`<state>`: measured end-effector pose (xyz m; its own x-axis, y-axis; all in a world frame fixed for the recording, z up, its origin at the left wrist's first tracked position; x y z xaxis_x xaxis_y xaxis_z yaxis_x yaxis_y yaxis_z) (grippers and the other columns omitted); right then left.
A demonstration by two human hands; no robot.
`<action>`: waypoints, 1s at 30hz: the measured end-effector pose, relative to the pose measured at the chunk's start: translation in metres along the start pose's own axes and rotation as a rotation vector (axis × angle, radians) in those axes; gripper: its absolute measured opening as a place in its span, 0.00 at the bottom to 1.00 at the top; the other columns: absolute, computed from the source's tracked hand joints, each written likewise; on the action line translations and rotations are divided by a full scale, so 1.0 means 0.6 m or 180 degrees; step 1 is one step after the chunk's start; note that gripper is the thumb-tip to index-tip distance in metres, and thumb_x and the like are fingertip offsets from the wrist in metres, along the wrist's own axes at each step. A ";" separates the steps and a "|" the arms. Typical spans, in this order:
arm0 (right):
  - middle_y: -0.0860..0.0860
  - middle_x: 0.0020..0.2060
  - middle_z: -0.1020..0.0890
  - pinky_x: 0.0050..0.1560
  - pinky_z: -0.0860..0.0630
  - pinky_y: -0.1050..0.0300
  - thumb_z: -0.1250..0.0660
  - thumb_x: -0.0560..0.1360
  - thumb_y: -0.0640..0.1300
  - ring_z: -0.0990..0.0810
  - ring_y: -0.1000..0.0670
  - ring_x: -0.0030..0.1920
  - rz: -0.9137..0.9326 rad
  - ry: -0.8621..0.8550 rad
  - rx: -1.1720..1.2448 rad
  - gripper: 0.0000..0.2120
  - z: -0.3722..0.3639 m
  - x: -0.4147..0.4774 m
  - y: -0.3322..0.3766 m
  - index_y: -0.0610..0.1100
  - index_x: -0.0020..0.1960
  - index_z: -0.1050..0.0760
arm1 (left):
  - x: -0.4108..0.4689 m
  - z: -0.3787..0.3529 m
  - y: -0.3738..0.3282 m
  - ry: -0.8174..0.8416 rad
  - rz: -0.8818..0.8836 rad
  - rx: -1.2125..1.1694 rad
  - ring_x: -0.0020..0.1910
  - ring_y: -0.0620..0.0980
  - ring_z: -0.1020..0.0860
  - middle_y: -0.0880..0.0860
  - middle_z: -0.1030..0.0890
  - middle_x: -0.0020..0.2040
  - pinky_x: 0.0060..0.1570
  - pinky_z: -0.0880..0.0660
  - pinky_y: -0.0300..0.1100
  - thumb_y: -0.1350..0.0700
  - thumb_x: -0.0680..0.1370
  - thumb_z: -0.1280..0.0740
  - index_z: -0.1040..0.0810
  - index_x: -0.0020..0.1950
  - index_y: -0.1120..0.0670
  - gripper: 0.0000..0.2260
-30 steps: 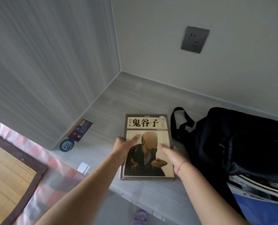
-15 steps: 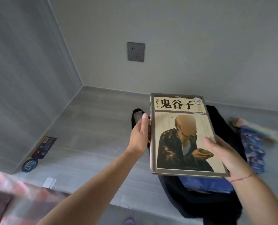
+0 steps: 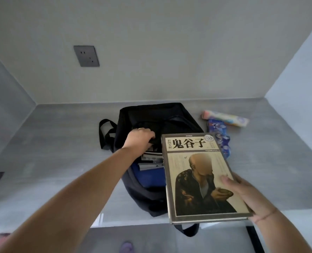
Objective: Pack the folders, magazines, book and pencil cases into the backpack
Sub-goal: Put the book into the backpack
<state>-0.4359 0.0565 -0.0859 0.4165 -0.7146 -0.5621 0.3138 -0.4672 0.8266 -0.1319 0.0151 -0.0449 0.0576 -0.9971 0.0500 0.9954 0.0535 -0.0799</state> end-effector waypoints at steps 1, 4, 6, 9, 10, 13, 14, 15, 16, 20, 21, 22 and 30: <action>0.46 0.55 0.22 0.52 0.25 0.48 0.26 0.59 0.64 0.25 0.43 0.58 0.0011 0.0082 0.0046 0.37 -0.008 -0.002 -0.004 0.56 0.65 0.31 | 0.003 0.005 0.004 -0.0008 0.0086 -0.0046 0.56 0.53 0.24 0.51 0.21 0.57 0.53 0.28 0.45 0.54 0.76 0.34 0.24 0.60 0.51 0.13; 0.45 0.53 0.21 0.45 0.22 0.52 0.25 0.45 0.70 0.23 0.44 0.55 0.0054 0.0155 0.0098 0.45 -0.022 -0.002 -0.010 0.59 0.60 0.29 | 0.008 0.039 0.026 -0.0339 0.0449 -0.0304 0.48 0.53 0.21 0.51 0.18 0.49 0.42 0.26 0.45 0.51 0.77 0.36 0.20 0.51 0.52 0.08; 0.43 0.50 0.20 0.38 0.21 0.57 0.24 0.47 0.69 0.21 0.43 0.51 0.0021 0.0131 0.0167 0.45 -0.022 0.001 -0.019 0.55 0.61 0.29 | 0.012 0.071 0.037 -0.0607 0.0654 -0.0522 0.40 0.53 0.21 0.52 0.18 0.41 0.34 0.30 0.43 0.45 0.78 0.38 0.20 0.44 0.54 0.14; 0.44 0.47 0.18 0.37 0.22 0.59 0.25 0.47 0.69 0.19 0.44 0.50 -0.0011 0.0348 0.0067 0.44 -0.039 0.006 -0.031 0.54 0.60 0.27 | 0.024 0.109 0.032 -0.0742 0.0648 -0.0665 0.35 0.53 0.23 0.53 0.20 0.35 0.32 0.31 0.43 0.42 0.77 0.38 0.23 0.39 0.56 0.19; 0.45 0.47 0.17 0.39 0.22 0.59 0.25 0.48 0.69 0.19 0.43 0.51 -0.0048 0.0427 0.0038 0.43 -0.049 0.009 -0.034 0.54 0.60 0.26 | 0.027 0.119 0.027 -0.0771 0.0576 -0.0652 0.34 0.53 0.24 0.53 0.21 0.34 0.31 0.31 0.44 0.42 0.77 0.38 0.24 0.38 0.57 0.19; 0.45 0.44 0.15 0.37 0.21 0.57 0.25 0.57 0.64 0.16 0.44 0.47 -0.0270 0.0535 0.0203 0.34 -0.082 0.037 -0.044 0.50 0.59 0.24 | 0.026 0.137 0.015 -0.0822 0.0364 -0.0611 0.33 0.54 0.24 0.54 0.22 0.33 0.30 0.33 0.44 0.42 0.77 0.38 0.25 0.37 0.58 0.20; 0.45 0.43 0.14 0.37 0.20 0.58 0.25 0.60 0.60 0.15 0.45 0.44 -0.0333 0.0539 0.0306 0.31 -0.092 0.052 -0.041 0.48 0.59 0.24 | 0.024 0.139 0.013 -0.0821 0.0300 -0.0592 0.33 0.54 0.24 0.55 0.22 0.33 0.30 0.33 0.45 0.42 0.77 0.38 0.25 0.37 0.59 0.20; 0.45 0.44 0.14 0.38 0.20 0.57 0.26 0.61 0.58 0.15 0.45 0.43 -0.0353 0.0548 0.0337 0.31 -0.102 0.070 -0.033 0.46 0.60 0.24 | 0.020 0.139 0.012 -0.0811 0.0250 -0.0567 0.33 0.54 0.24 0.55 0.22 0.33 0.30 0.32 0.45 0.43 0.77 0.38 0.25 0.37 0.59 0.20; 0.46 0.47 0.14 0.44 0.19 0.54 0.26 0.60 0.59 0.15 0.45 0.47 -0.0342 0.0519 0.0301 0.34 -0.110 0.089 -0.020 0.46 0.62 0.25 | 0.016 0.138 0.011 -0.0803 0.0207 -0.0540 0.33 0.55 0.24 0.55 0.22 0.33 0.30 0.33 0.46 0.43 0.77 0.38 0.26 0.37 0.59 0.20; 0.50 0.67 0.28 0.70 0.38 0.40 0.25 0.59 0.65 0.31 0.45 0.69 -0.0312 0.0311 0.0026 0.43 -0.119 0.164 0.040 0.51 0.70 0.33 | 0.005 0.136 0.008 -0.0818 0.0066 -0.0409 0.34 0.53 0.25 0.54 0.22 0.34 0.30 0.35 0.44 0.43 0.78 0.38 0.25 0.38 0.58 0.19; 0.50 0.66 0.27 0.68 0.35 0.42 0.26 0.63 0.62 0.29 0.45 0.67 -0.0288 0.0306 -0.0009 0.38 -0.119 0.182 0.054 0.50 0.69 0.32 | 0.003 0.134 0.006 -0.0822 0.0032 -0.0405 0.34 0.52 0.25 0.53 0.22 0.34 0.31 0.34 0.44 0.43 0.78 0.38 0.25 0.39 0.58 0.19; 0.47 0.64 0.23 0.62 0.29 0.45 0.28 0.68 0.57 0.25 0.45 0.62 -0.0290 0.0271 0.0014 0.32 -0.117 0.199 0.063 0.47 0.68 0.30 | 0.002 0.133 0.004 -0.0830 0.0009 -0.0421 0.35 0.52 0.25 0.53 0.22 0.35 0.31 0.33 0.44 0.44 0.78 0.38 0.24 0.39 0.58 0.18; 0.38 0.43 0.15 0.38 0.18 0.56 0.27 0.65 0.44 0.14 0.44 0.45 -0.0687 0.0608 0.0675 0.19 -0.110 0.191 0.003 0.37 0.53 0.23 | -0.020 0.080 0.000 -0.0757 -0.0059 -0.0635 0.33 0.50 0.25 0.49 0.26 0.33 0.30 0.35 0.41 0.46 0.78 0.37 0.28 0.38 0.54 0.14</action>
<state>-0.3314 0.0081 -0.1508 0.5182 -0.4867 -0.7033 0.2361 -0.7089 0.6646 -0.1290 0.0298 0.0026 0.0793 -0.9559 0.2830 0.9631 0.0002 -0.2693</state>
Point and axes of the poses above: each hand's wrist, its own x-axis towards the middle knuckle, its own z-axis out of the back of the hand, y = z × x, the point moved 10 cm from there along x, towards the middle knuckle
